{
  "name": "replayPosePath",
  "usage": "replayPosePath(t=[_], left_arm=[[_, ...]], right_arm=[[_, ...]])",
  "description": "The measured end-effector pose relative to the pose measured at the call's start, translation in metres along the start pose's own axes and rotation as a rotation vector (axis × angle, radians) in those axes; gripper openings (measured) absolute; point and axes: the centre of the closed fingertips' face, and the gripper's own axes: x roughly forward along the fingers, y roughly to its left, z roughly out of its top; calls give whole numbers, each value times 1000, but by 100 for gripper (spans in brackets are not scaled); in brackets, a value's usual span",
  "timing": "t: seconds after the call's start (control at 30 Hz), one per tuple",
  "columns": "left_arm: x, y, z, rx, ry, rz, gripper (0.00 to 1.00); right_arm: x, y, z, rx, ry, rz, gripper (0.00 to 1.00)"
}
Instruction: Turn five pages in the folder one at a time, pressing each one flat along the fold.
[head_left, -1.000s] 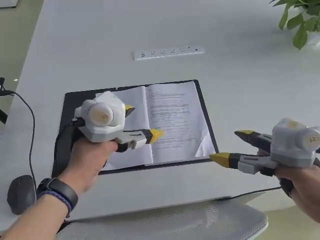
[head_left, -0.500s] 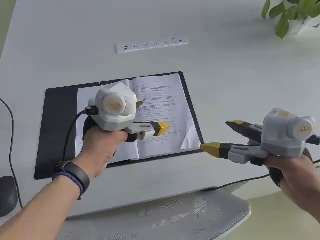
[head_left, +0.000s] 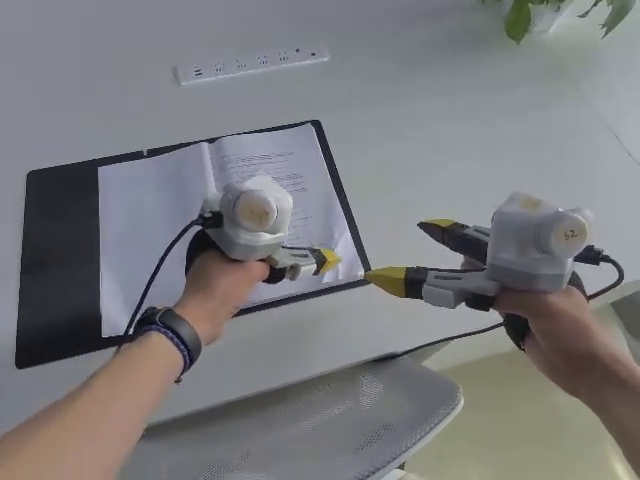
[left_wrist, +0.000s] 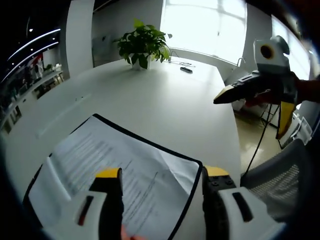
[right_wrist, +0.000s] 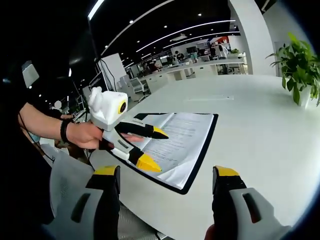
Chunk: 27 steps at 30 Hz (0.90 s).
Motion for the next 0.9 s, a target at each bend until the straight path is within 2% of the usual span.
replayPosePath(t=[0.27, 0.37, 0.43, 0.73, 0.9], left_arm=[[23, 5, -20, 7, 55, 33, 63], [27, 14, -26, 72, 79, 87, 61], [32, 12, -33, 84, 100, 83, 61], [30, 11, -35, 66, 78, 72, 58], [30, 9, -34, 58, 80, 64, 57]], right_arm=[[0, 0, -4, 13, 7, 0, 74], [0, 1, -4, 15, 8, 4, 74], [1, 1, -4, 13, 9, 7, 73], [11, -2, -10, 20, 24, 27, 72], [19, -2, -8, 20, 25, 44, 72]])
